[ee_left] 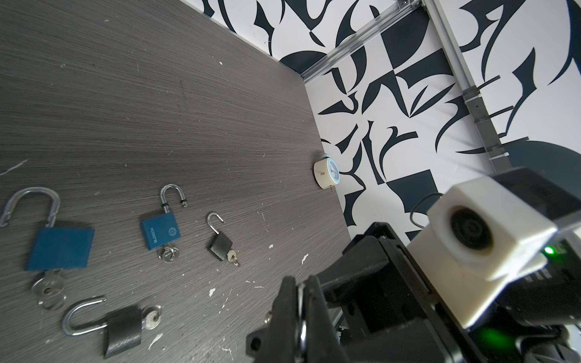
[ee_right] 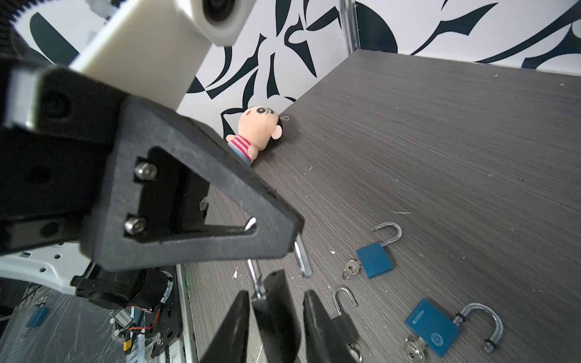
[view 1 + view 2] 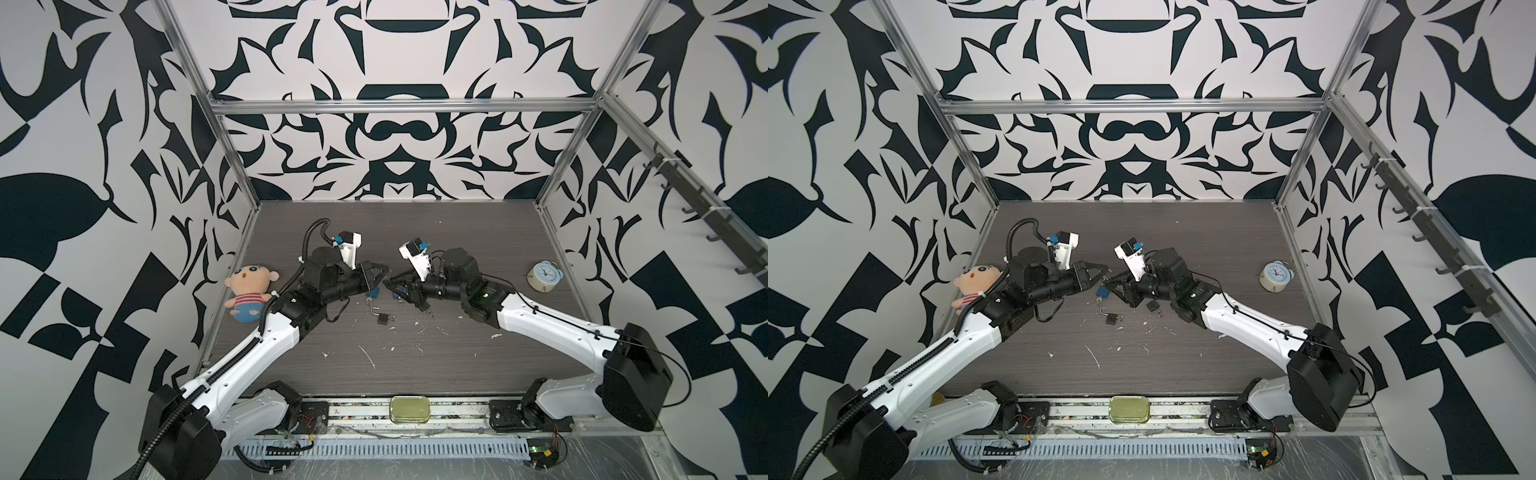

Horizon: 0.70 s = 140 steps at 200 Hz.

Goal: Lock with the key

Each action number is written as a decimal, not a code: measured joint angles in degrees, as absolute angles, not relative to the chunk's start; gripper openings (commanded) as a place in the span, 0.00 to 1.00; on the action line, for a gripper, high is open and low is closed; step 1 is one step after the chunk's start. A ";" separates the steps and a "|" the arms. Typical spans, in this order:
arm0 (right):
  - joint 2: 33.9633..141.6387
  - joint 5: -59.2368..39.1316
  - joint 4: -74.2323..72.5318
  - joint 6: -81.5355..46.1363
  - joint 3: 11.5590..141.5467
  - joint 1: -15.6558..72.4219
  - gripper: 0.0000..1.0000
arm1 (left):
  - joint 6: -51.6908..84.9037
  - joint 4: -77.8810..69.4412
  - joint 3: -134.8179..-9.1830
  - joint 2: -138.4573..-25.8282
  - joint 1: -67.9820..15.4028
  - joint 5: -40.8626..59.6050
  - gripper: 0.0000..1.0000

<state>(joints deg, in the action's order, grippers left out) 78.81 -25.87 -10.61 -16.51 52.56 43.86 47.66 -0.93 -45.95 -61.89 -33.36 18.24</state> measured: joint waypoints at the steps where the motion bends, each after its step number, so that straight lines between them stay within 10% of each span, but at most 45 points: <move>1: 78.83 -25.87 -10.61 -16.53 52.56 43.86 0.31 | 47.66 -0.93 -45.95 -61.89 -33.36 18.24 0.00; 140: 79.15 -26.79 -11.11 -15.03 52.58 44.88 0.00 | 48.23 0.19 -45.95 -60.62 -33.45 17.56 0.00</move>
